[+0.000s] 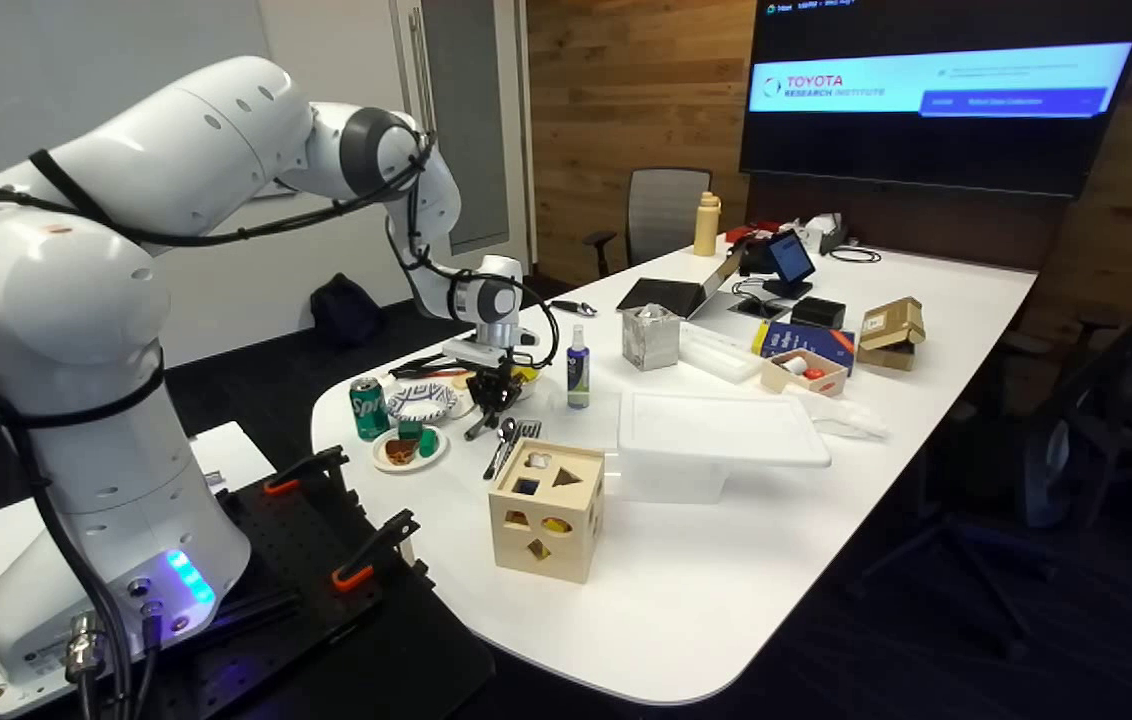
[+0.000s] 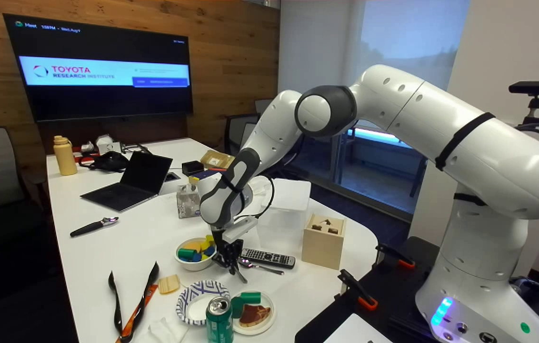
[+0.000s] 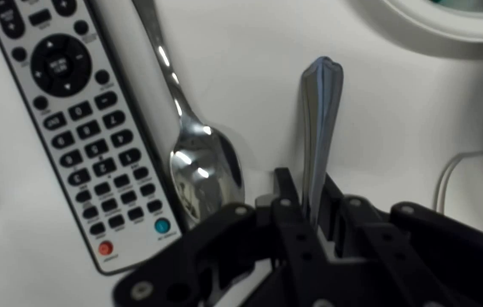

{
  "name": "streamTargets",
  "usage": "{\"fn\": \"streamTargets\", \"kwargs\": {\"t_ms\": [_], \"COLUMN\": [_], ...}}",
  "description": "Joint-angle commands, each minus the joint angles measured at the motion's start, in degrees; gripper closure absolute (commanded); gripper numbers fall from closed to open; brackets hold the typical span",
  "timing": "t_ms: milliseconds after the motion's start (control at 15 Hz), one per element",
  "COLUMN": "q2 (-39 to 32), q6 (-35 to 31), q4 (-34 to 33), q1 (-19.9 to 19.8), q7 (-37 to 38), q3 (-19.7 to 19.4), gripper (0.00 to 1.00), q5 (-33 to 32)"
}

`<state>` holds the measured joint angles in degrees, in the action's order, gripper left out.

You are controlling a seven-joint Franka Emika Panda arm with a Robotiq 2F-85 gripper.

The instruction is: Use the fork to stir the blocks in the white bowl.

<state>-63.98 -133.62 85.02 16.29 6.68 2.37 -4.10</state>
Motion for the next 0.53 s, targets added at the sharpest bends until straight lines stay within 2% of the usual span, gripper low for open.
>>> {"fn": "streamTargets", "kwargs": {"t_ms": [0, 467], "q2": [7.50, 18.09], "q6": [-6.14, -13.28], "q4": [13.36, 32.66], "q1": [-0.28, -2.02], "q7": [-0.06, -1.66], "q3": [0.04, 0.11], "gripper": [0.95, 0.95], "q5": [-1.12, -1.60]}}
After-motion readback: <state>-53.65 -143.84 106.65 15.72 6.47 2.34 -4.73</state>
